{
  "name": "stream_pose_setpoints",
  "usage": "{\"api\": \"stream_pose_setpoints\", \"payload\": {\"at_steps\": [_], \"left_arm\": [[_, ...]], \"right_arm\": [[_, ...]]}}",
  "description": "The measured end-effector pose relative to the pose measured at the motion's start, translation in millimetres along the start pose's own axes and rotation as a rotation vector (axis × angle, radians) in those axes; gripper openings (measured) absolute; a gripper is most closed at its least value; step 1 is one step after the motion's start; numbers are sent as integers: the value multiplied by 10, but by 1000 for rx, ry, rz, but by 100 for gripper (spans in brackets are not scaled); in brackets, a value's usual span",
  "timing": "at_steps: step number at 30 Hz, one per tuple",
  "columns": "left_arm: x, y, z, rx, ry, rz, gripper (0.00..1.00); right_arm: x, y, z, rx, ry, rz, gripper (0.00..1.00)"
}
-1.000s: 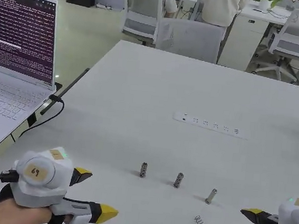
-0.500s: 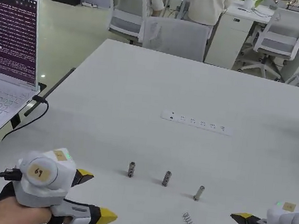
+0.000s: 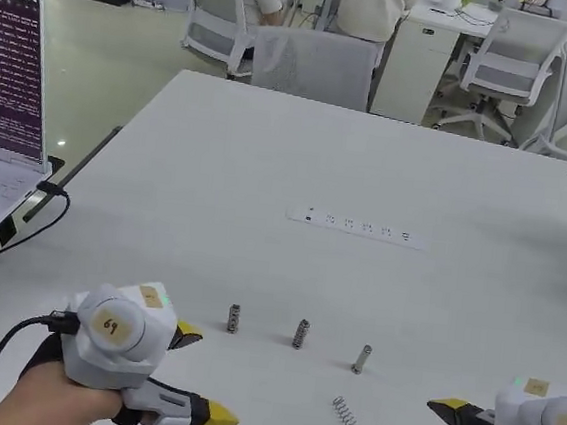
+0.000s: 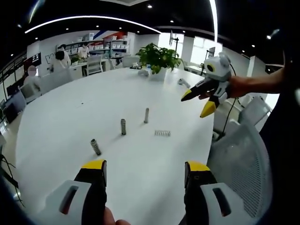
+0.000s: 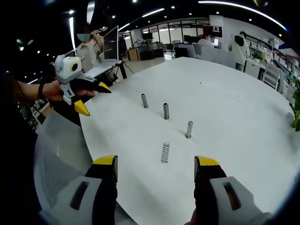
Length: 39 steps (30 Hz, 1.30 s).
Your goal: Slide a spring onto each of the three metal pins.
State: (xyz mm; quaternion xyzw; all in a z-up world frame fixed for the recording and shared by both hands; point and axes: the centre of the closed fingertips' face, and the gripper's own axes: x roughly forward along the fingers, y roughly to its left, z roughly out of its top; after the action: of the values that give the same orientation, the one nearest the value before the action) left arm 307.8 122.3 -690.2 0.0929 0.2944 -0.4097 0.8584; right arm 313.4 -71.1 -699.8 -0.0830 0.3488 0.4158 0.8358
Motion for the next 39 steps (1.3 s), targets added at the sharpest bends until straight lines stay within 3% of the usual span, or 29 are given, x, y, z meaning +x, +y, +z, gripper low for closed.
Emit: {"api": "stream_pose_setpoints", "payload": {"at_steps": [18,26,39], "left_arm": [[436,-255,149,115,46,-118,62],[656,-359,148,174,87,-175,61],[973,-367,179,267,135,-228,59]], "right_arm": [[-10,3,-43,15,-3,1,65],[-35,-4,-39,15,-12,-1,66],[-73,2,-14,6,-15,-3,68]]}}
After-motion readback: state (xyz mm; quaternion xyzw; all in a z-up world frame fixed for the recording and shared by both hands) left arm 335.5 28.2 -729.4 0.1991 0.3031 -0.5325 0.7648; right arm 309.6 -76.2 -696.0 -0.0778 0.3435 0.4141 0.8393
